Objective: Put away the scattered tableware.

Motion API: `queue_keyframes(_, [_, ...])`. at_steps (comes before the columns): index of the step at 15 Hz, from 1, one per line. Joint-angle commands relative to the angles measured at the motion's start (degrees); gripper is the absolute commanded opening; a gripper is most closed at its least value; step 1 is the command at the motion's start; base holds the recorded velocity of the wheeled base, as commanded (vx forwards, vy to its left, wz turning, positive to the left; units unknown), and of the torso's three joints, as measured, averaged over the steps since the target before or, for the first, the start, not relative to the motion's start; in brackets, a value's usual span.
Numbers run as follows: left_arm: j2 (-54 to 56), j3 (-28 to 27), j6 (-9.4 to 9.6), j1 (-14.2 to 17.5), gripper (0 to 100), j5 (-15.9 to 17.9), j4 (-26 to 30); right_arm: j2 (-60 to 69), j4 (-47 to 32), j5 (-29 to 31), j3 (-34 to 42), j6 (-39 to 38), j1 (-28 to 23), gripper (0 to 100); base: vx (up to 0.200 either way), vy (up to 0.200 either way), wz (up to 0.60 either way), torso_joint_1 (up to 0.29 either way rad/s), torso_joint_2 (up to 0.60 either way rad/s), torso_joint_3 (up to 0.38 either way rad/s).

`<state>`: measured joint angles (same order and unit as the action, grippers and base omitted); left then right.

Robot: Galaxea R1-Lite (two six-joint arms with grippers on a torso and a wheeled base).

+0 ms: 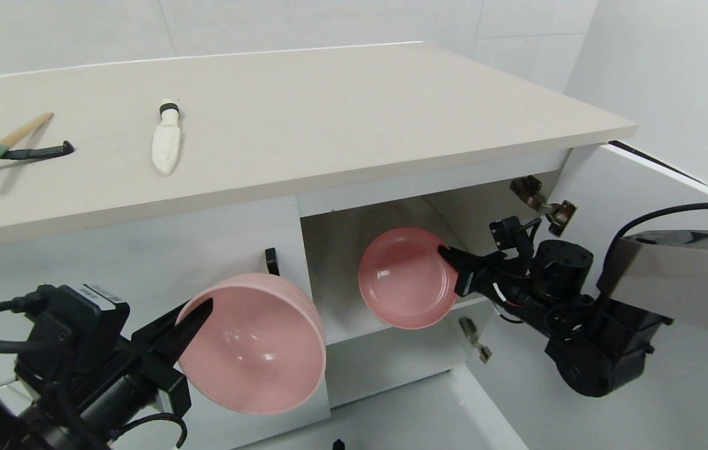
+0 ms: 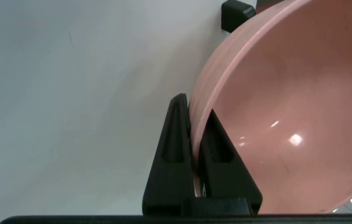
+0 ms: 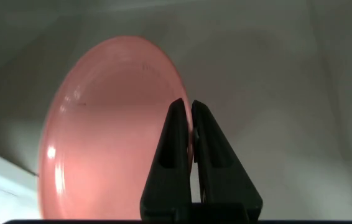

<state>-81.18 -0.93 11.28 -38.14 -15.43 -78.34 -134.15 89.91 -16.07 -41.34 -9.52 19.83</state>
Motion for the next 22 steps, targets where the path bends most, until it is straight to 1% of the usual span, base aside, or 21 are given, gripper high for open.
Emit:
queue_keyframes(1, [0.1,-0.1,0.06,0.7,0,0.0,-0.1,-5.7,0.1,0.0,-5.2,-2.0,-0.1,0,0.0,0.0,0.0,0.0,0.0,0.0])
queue_keyframes(4, [0.2,-0.2,0.06,0.7,0,0.0,-0.2,-10.7,0.1,0.2,-10.8,-2.9,-0.2,0,0.0,0.0,0.0,0.0,0.0,0.0])
queue_keyframes(6, [0.1,-0.2,0.06,0.7,0,0.0,-0.2,-13.6,0.1,4.7,-14.4,-4.5,0.0,0,0.0,0.0,0.0,0.0,0.0,0.0])
queue_keyframes(7, [0.1,-0.2,0.06,0.7,0,0.0,-0.2,-15.1,0.1,6.7,-17.0,-6.8,0.1,0,0.0,0.0,0.0,0.0,0.0,0.0])
queue_keyframes(9, [0.1,-0.2,-0.03,0.7,0,0.0,-0.2,-15.3,0.1,6.7,-17.6,-7.9,0.1,0,0.0,0.0,0.0,0.0,0.0,0.0])
queue_keyframes(17, [0.9,-0.5,-0.03,0.7,0,0.0,-0.8,-18.4,0.1,8.2,-19.3,-7.8,0.6,0,0.0,0.0,0.0,0.0,0.0,0.0])
queue_keyframes(18, [0.9,-0.5,-0.03,0.7,0,0.0,-0.8,-18.3,0.1,8.6,-19.7,-7.8,0.6,100,0.0,0.0,0.0,0.0,0.0,0.0])
queue_keyframes(22, [0.9,-0.5,-0.03,0.7,0,0.0,-0.8,-18.1,0.1,8.7,-20.9,-7.5,0.5,100,0.0,0.0,0.0,0.0,0.0,0.0])
